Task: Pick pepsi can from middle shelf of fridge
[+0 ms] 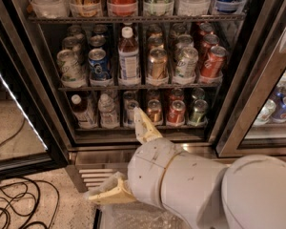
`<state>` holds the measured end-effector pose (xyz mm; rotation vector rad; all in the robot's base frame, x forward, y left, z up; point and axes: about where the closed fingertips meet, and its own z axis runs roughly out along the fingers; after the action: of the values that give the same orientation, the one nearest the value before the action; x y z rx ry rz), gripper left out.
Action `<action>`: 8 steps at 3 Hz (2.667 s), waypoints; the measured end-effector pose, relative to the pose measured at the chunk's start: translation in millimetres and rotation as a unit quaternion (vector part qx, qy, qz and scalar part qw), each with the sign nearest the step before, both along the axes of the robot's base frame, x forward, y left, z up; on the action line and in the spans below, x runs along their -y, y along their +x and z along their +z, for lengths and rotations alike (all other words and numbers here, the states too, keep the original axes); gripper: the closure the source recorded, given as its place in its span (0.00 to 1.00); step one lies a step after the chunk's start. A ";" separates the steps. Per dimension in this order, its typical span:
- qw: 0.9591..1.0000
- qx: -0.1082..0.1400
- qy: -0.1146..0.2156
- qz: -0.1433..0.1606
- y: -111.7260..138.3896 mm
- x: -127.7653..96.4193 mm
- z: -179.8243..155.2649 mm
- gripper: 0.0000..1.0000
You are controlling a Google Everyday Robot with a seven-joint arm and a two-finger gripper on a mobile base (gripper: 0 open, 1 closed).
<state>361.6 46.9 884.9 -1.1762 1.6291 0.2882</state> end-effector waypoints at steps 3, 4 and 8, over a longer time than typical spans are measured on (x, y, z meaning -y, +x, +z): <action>0.997 0.064 0.007 -0.029 40.4 4.4 4.6 0.00; 0.995 0.099 -0.007 0.000 82.8 11.2 4.6 0.00; 0.995 0.095 0.029 -0.009 110.4 -59.2 -11.0 0.00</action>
Offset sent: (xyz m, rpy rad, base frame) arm 0.0135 0.0018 -0.0012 0.0144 -0.0457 -0.0629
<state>472.0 106.1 873.9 -1.1102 1.4557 0.2054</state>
